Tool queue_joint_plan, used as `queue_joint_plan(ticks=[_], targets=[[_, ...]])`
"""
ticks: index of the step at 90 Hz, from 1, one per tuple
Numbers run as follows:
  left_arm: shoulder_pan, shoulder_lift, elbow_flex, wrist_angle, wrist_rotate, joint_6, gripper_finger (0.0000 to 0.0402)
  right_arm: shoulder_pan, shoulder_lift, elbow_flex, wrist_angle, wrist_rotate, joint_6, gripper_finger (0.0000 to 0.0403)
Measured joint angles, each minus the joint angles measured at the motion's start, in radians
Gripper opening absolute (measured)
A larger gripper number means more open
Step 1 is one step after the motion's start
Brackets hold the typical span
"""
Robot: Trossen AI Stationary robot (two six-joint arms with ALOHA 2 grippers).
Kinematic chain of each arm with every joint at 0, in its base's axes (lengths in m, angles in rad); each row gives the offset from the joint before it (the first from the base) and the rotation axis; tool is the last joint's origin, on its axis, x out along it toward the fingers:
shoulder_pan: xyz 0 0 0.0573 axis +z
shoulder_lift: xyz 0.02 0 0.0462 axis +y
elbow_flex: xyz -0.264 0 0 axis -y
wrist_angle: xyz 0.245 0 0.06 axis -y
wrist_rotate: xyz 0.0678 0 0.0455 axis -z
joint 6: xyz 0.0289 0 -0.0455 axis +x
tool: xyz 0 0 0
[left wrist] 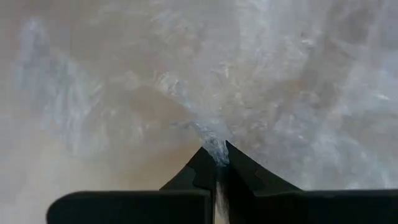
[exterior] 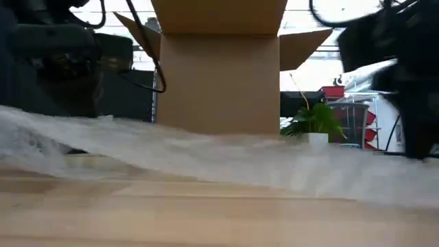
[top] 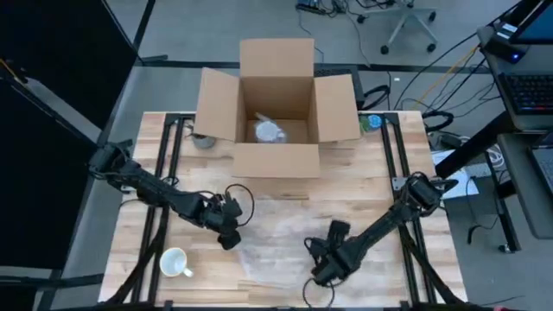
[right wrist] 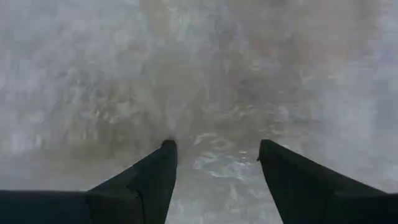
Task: Wrap mug
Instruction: Wrap the orange mug with bubble wrap
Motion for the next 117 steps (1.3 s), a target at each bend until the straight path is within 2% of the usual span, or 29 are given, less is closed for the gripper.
queue_joint_plan(ticks=[15, 26, 51, 69, 86, 92, 103, 117], targets=[[-0.026, 0.000, 0.000, -0.038, -0.055, -0.060, 0.0000, -0.103, -0.008, -0.005, -0.056, 0.118, -0.158, 0.0212], [-0.027, 0.000, 0.000, -0.027, -0.086, -0.037, 0.0000, -0.163, -0.021, -0.005, -0.050, 0.110, -0.192, 0.0212], [-0.016, 0.000, 0.000, -0.019, -0.081, 0.040, 0.0008, -0.098, -0.039, -0.003, -0.027, 0.085, -0.111, 0.0212], [-0.012, 0.000, 0.000, -0.023, -0.061, 0.021, 0.0069, -0.029, -0.054, -0.002, -0.025, 0.086, 0.000, 0.0212], [-0.036, -0.014, 0.000, -0.028, 0.136, -0.037, 0.0150, 0.016, -0.080, -0.002, 0.027, 0.111, 0.093, 0.0212], [-0.035, -0.050, 0.003, -0.024, 0.162, -0.074, 0.0173, 0.028, -0.083, -0.002, 0.070, 0.122, 0.103, 0.0212], [-0.053, -0.127, 0.050, -0.033, 0.087, -0.044, 0.0199, 0.046, -0.083, -0.001, 0.151, 0.150, 0.116, 0.0212], [-0.053, -0.206, 0.092, -0.038, -0.038, 0.109, 0.0205, 0.056, -0.083, -0.001, 0.270, 0.223, 0.113, 0.0212]])
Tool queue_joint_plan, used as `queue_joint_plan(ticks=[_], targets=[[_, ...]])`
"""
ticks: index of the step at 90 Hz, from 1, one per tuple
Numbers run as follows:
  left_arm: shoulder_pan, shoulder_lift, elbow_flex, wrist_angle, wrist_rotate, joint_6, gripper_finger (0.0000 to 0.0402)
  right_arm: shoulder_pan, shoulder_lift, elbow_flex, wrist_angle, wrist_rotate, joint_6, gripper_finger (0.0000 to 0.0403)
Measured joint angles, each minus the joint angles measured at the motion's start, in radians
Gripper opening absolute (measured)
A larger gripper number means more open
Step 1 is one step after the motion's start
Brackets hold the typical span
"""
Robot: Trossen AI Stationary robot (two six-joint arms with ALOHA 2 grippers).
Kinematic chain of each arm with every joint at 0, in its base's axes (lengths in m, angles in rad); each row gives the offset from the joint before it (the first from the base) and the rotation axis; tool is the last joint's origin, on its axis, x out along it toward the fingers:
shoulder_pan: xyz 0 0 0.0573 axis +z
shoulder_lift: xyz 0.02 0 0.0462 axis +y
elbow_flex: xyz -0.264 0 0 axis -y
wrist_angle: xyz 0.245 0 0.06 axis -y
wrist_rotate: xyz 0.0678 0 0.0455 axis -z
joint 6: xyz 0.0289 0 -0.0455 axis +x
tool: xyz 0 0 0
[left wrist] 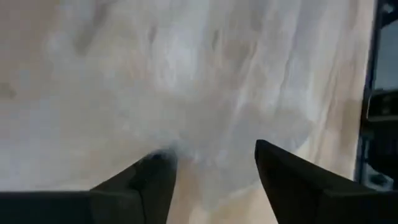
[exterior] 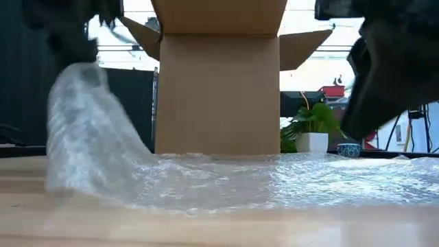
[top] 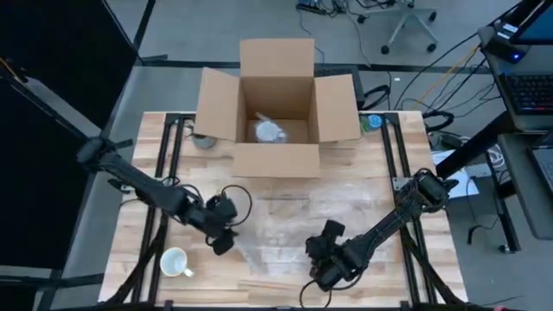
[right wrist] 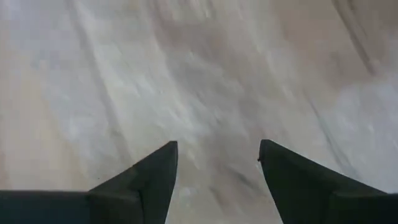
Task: Wrap mug
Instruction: Wrap the orange mug with bubble wrap
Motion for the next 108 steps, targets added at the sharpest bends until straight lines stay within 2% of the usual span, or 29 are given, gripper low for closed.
queue_joint_plan(ticks=[7, 24, 36, 44, 55, 76, 88, 108], targets=[[0.002, -0.031, 0.031, 0.000, -0.048, 0.073, 0.0206, -0.011, 0.000, 0.000, 0.054, 0.003, -0.012, 0.0212], [0.019, -0.090, 0.077, -0.003, -0.045, 0.291, 0.0206, -0.020, 0.000, 0.000, 0.137, 0.043, -0.061, 0.0212], [0.008, -0.093, 0.150, -0.014, -0.021, 0.476, 0.0206, -0.010, 0.000, 0.000, 0.156, 0.141, -0.072, 0.0212], [-0.002, -0.092, 0.210, -0.053, -0.020, 0.521, 0.0206, -0.005, 0.000, 0.000, 0.160, 0.198, -0.092, 0.0212], [-0.006, -0.092, 0.242, -0.141, -0.045, 0.503, 0.0206, 0.001, 0.000, 0.000, 0.162, 0.241, -0.101, 0.0212], [-0.006, -0.090, 0.241, -0.389, -0.045, 0.310, 0.0206, -0.002, 0.001, 0.000, 0.161, 0.280, -0.127, 0.0212], [-0.013, -0.090, 0.240, -0.432, -0.041, 0.276, 0.0206, -0.002, 0.002, 0.000, 0.162, 0.305, -0.137, 0.0212], [-0.069, -0.090, 0.240, -0.498, 0.060, 0.204, 0.0206, -0.003, 0.003, 0.000, 0.162, 0.311, -0.141, 0.0212]])
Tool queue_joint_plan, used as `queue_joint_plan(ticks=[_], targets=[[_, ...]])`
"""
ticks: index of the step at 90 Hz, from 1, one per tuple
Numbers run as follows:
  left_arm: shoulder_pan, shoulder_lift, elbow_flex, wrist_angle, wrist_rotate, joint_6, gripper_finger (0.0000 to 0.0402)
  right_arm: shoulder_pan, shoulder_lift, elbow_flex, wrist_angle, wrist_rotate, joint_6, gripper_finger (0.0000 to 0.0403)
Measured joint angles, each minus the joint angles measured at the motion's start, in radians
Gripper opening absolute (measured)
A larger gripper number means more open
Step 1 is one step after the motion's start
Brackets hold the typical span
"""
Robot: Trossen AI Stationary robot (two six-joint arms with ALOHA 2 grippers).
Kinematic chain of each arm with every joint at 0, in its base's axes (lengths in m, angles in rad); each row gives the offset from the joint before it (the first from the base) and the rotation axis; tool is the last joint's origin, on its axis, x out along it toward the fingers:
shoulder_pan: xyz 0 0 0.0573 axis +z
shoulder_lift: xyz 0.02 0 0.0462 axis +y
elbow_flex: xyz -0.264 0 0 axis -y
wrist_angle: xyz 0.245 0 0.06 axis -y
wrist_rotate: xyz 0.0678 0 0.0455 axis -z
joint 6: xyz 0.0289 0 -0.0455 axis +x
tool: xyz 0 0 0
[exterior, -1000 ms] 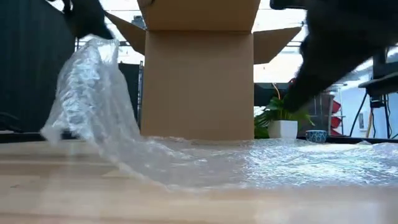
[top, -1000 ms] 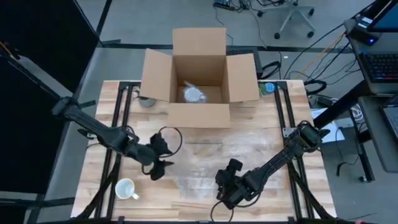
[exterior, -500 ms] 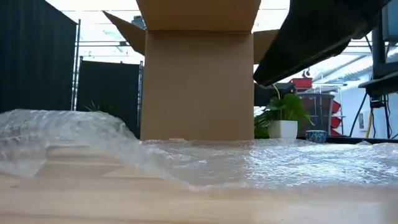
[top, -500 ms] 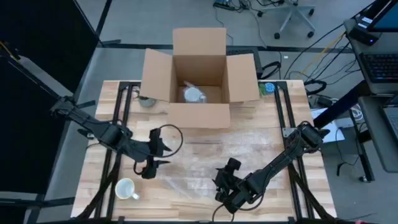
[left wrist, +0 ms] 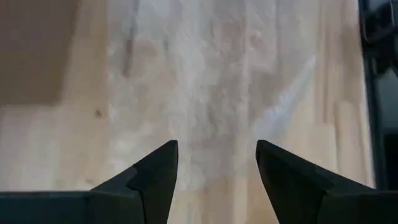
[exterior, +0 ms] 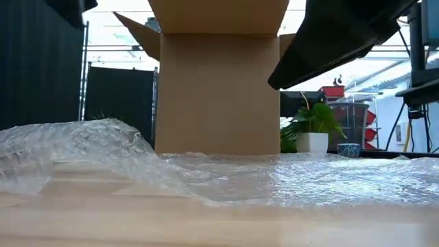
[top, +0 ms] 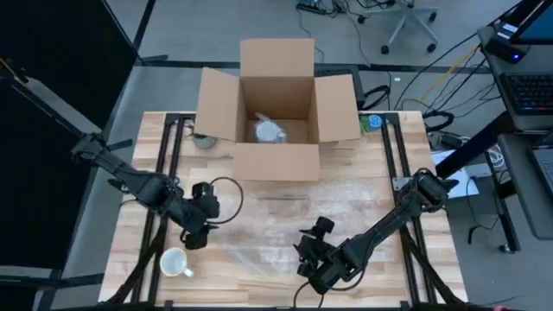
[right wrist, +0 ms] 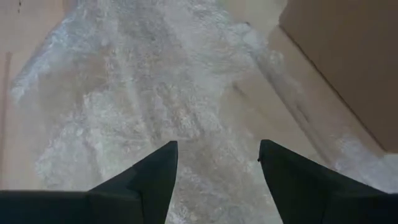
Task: Wrap mug
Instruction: Wrap the orange mug with bubble wrap
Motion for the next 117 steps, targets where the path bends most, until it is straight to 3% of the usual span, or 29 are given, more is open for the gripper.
queue_joint_plan(ticks=[52, 67, 86, 117], targets=[[-0.258, 0.000, 0.040, -0.165, 0.060, -0.407, 0.0206, -0.003, 0.001, 0.000, 0.007, 0.000, 0.005, 0.0212], [-0.327, 0.021, 0.040, -0.202, 0.124, -0.557, 0.0205, -0.003, 0.001, 0.000, 0.007, -0.001, 0.007, 0.0212], [-0.455, 0.067, -0.012, -0.198, 0.121, -0.731, 0.0205, -0.003, 0.001, 0.000, 0.007, -0.002, 0.008, 0.0212], [-0.528, 0.196, -0.022, -0.151, 0.126, -0.705, 0.0205, 0.003, 0.002, 0.000, 0.008, -0.002, 0.008, 0.0212]])
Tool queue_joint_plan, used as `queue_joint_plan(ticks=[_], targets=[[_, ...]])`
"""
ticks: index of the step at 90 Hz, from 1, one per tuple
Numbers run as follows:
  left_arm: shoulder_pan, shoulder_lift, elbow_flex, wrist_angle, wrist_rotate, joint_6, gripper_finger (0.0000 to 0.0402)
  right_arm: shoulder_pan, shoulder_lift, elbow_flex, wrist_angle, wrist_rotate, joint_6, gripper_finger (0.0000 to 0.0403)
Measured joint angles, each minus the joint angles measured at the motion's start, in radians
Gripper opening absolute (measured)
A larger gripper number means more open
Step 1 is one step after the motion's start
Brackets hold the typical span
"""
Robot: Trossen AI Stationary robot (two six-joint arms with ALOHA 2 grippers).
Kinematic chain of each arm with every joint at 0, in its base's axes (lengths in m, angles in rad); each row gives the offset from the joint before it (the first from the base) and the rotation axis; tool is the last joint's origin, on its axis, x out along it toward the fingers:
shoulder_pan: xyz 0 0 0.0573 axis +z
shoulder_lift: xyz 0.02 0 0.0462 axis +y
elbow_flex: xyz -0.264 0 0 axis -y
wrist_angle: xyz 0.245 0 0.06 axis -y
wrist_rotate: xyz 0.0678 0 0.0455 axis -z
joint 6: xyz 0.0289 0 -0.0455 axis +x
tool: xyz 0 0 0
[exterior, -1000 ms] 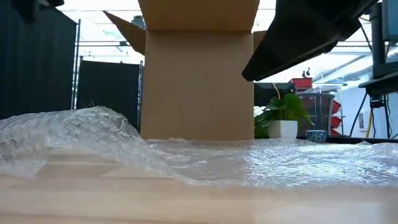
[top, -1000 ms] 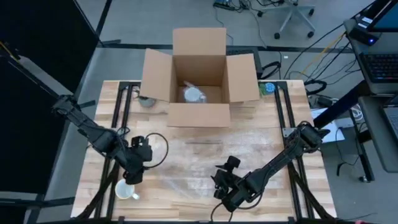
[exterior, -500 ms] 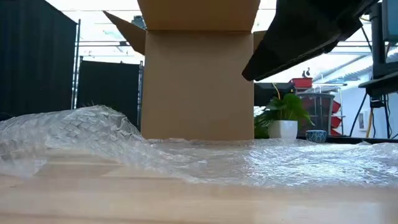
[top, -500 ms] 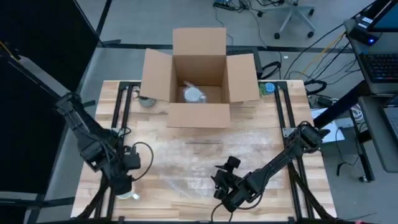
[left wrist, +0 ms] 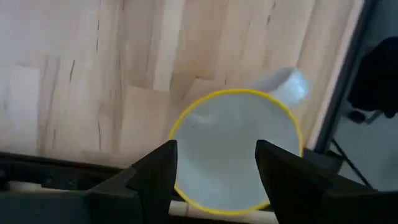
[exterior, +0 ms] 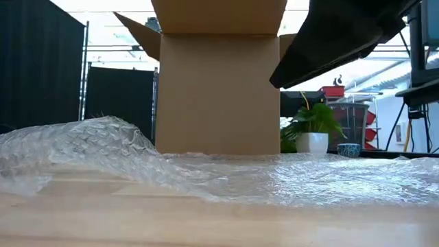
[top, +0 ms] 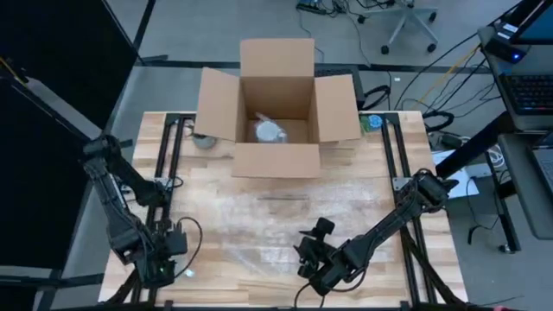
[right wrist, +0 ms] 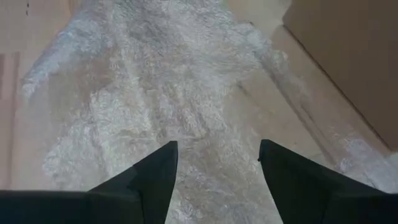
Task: Wrap mug
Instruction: Wrap the orange mug with bubble wrap
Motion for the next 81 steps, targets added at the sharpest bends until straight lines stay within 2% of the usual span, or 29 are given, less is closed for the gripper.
queue_joint_plan(ticks=[8, 28, 56, 81], targets=[[0.000, 0.020, -0.041, 0.005, -0.017, -0.010, 0.0205, 0.004, 0.000, 0.000, 0.006, 0.000, 0.000, 0.0212], [0.006, 0.037, -0.140, 0.073, 0.033, -0.060, 0.0199, 0.022, 0.001, 0.000, 0.028, -0.001, -0.005, 0.0212], [0.016, 0.021, -0.123, 0.075, 0.032, -0.060, 0.0158, 0.016, 0.001, 0.000, 0.029, 0.002, -0.006, 0.0212], [0.016, 0.018, -0.037, 0.029, 0.047, -0.061, 0.0155, 0.017, 0.001, 0.000, 0.029, 0.002, -0.005, 0.0212]])
